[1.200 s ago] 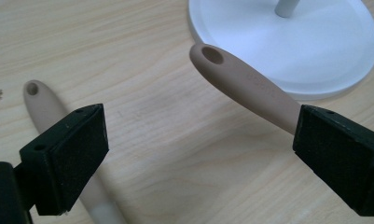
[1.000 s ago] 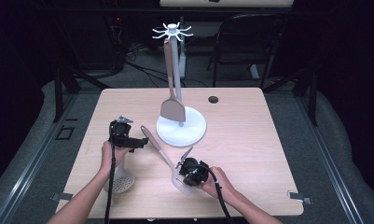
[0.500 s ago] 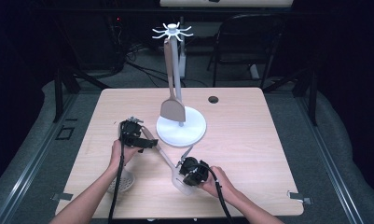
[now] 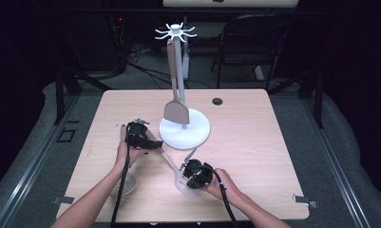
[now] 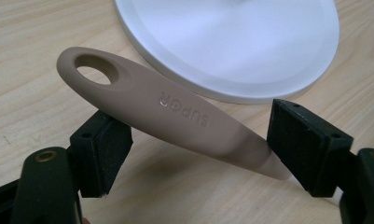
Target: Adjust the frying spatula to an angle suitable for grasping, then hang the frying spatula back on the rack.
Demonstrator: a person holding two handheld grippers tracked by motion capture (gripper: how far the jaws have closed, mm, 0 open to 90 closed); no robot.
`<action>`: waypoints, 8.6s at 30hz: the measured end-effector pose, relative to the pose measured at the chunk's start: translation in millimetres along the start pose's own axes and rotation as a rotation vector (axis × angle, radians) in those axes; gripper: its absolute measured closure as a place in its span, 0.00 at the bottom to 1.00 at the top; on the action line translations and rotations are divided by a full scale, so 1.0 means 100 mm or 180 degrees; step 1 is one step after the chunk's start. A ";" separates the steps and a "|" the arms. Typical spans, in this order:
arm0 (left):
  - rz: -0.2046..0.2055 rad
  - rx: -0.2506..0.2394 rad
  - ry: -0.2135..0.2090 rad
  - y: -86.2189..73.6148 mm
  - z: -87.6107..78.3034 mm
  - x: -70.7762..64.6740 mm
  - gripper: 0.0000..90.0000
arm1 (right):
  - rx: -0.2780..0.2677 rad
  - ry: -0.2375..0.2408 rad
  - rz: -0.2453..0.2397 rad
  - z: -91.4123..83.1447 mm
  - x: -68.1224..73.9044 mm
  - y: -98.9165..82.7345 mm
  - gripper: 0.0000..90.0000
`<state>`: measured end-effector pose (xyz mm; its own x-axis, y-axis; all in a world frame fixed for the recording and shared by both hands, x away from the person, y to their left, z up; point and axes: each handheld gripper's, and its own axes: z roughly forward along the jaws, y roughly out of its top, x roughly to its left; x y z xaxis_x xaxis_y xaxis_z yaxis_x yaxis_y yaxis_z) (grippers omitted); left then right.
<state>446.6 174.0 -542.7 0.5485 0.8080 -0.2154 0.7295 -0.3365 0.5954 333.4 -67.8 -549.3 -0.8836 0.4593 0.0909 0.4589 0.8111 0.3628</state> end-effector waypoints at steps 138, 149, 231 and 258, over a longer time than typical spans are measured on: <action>0.0068 -0.1272 -0.1129 0.04 -0.73 -0.51 0.85 | -0.0830 -0.0457 0.0765 -0.56 -0.68 -0.20 0.08; 0.0241 -0.1357 -0.1119 0.13 -0.88 -0.56 0.85 | -0.0740 -0.0592 0.0840 -0.62 -0.77 -0.37 0.08; 0.1197 -0.1338 -0.0619 1.58 -1.19 -1.10 0.85 | -0.0623 -0.0710 0.0783 -0.57 -0.89 -0.38 0.08; 0.1123 -0.1338 -0.0573 1.85 -1.22 -1.10 0.85 | -0.0480 -0.0695 0.0696 -0.55 -0.89 -0.37 0.08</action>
<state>471.2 82.0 -314.2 0.8168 0.5744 -0.0543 0.2850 -0.3198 0.9036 390.1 -158.9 -520.1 -0.7177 0.6962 -0.0132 0.6019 0.6298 0.4911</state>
